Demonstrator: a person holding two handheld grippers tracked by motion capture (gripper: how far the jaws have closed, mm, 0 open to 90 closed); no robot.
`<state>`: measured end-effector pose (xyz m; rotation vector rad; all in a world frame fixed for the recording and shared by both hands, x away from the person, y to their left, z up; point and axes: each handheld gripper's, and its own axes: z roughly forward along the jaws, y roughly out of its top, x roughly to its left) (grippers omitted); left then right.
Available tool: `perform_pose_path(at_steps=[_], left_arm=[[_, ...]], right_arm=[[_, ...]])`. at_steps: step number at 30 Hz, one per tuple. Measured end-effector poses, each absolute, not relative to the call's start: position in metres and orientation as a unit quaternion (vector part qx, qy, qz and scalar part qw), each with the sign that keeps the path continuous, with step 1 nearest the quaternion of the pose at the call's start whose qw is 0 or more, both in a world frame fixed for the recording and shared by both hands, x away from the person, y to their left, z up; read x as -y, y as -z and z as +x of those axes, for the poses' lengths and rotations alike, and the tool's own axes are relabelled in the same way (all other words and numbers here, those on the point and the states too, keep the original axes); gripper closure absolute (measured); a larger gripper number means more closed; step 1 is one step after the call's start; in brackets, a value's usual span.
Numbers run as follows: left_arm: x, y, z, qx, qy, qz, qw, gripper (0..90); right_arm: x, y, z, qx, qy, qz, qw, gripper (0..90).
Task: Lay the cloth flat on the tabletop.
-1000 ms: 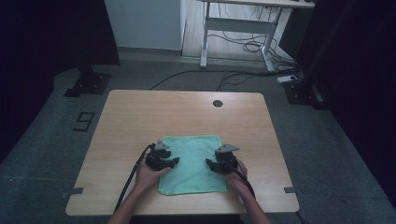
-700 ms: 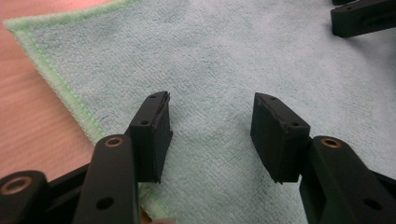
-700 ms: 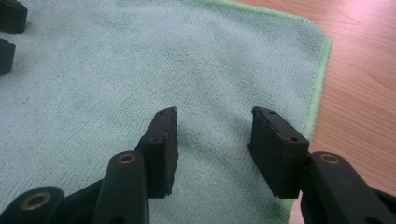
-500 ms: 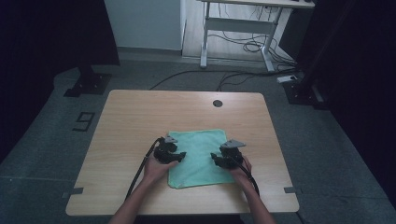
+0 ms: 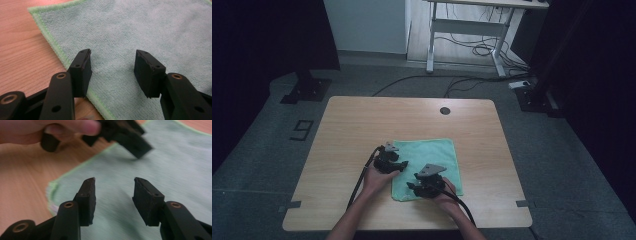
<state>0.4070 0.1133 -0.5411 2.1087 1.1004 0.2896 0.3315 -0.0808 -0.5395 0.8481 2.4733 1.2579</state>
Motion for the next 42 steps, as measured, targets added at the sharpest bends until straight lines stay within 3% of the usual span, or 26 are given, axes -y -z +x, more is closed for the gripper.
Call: perform_pose_path(at_steps=[10,29,35,42], left_arm=[[-0.116,0.544,0.405,-0.429,-0.112,0.813,0.378,47.3],[-0.115,0.542,0.405,-0.430,-0.111,0.815,0.372,45.7],[-0.117,0.540,0.405,-0.432,-0.109,0.811,0.379,46.6],[-0.110,0.535,0.419,-0.431,-0.118,0.813,0.373,46.9]], right_arm=[[0.047,0.548,0.314,-0.870,-0.407,0.252,0.118,44.0],[0.042,0.552,0.294,-0.871,-0.406,0.247,0.122,38.2],[0.064,0.538,0.300,-0.847,-0.438,0.270,0.132,39.6],[0.109,0.532,0.338,-0.824,-0.420,0.341,0.166,39.8]])
